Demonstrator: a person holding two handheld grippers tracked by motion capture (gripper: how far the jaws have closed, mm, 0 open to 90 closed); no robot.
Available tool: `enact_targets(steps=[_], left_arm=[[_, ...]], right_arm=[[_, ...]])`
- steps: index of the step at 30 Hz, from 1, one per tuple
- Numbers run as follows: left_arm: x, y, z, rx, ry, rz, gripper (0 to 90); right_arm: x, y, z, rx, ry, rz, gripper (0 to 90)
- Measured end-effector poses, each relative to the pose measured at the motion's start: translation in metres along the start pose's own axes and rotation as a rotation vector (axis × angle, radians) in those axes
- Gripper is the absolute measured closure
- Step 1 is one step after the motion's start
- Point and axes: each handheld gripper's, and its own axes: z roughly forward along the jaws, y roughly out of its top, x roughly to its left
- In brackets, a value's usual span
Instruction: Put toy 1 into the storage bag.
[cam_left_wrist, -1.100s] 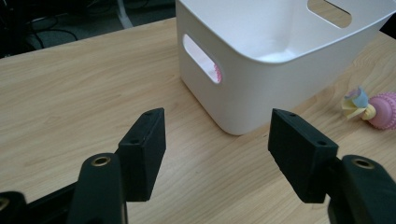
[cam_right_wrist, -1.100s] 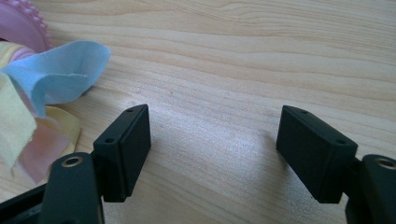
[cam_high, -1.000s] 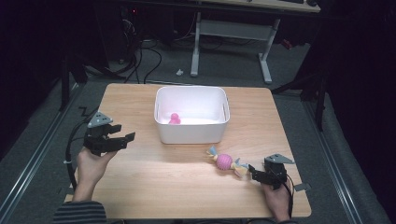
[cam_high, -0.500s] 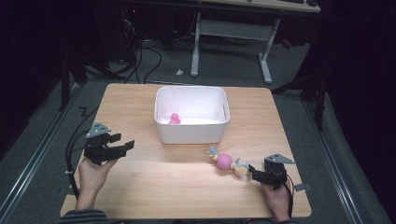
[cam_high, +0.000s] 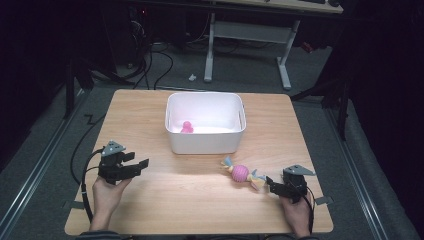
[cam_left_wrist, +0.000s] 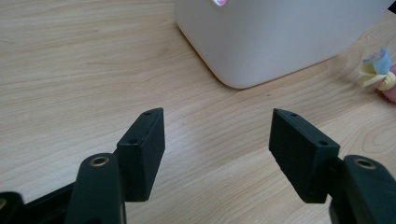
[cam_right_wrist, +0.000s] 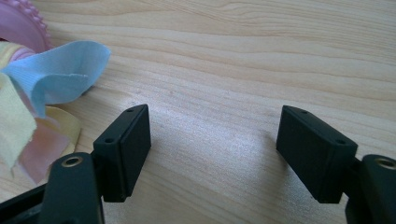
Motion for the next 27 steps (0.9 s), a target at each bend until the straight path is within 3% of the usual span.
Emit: enact_targets(steps=[18, 27], left_arm=[[-0.009, -0.022, 0.025, 0.016, 0.007, -0.012, 36.2], [-0.011, -0.037, 0.047, 0.026, 0.022, -0.045, 36.2]], right_arm=[[0.000, 0.000, 0.000, 0.000, 0.000, 0.002, 26.3], [0.000, 0.000, 0.000, 0.000, -0.002, 0.002, 26.4]])
